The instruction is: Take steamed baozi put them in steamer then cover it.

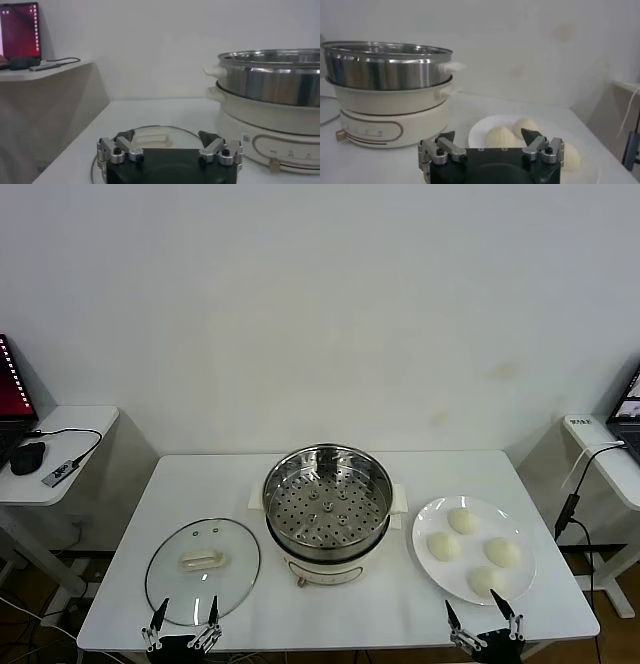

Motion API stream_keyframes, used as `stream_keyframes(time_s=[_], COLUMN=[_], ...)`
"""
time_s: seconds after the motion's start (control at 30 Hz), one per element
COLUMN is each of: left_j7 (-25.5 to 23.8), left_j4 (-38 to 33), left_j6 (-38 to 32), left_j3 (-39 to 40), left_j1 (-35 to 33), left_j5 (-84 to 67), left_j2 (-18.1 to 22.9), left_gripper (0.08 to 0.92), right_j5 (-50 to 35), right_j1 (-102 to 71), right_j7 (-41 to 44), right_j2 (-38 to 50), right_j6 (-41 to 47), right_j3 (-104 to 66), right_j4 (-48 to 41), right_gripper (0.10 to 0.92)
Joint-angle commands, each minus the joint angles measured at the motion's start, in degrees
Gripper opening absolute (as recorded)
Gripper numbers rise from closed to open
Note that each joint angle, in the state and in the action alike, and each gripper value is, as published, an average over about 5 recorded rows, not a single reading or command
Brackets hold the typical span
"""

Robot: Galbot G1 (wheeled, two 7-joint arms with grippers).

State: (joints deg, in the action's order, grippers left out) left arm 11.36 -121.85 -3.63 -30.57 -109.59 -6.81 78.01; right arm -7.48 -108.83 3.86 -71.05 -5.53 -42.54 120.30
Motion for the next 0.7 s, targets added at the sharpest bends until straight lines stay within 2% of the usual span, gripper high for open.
stream_keyframes(time_s=[0.03, 0.23, 0.47, 0.7], left_j7=[-0.12, -0.81, -0.79, -1.45], left_j4=[-0.7, -1.84, -4.57, -5.43], left_j6=[1.76, 3.66, 7.76, 8.76], left_j3=[-0.41, -0.79, -1.09, -0.92], left_j1=[-0.44, 0.84, 1.89, 2.67], left_j5=[-0.2, 0.59, 4.36, 7.38], left_j2=[-0.36, -0.89, -1.27, -0.92], left_gripper=[0.823, 0.823, 0.823, 0.823], right_j5=[3.96, 16.66, 32.77, 34.44], right_j1=[1.45, 7.44, 18.33, 29.19], right_j7=[-1.43, -0.18, 10.46, 25.85], right_j2=[0.55, 7.03, 17.98, 30.45], right_j6=[0.21, 1.78, 3.06, 2.79], right_j3=[-1.58, -6.04, -8.36, -4.37], right_j4=[0.47, -1.75, -9.35, -16.25], right_gripper=[0.823, 0.823, 0.823, 0.823])
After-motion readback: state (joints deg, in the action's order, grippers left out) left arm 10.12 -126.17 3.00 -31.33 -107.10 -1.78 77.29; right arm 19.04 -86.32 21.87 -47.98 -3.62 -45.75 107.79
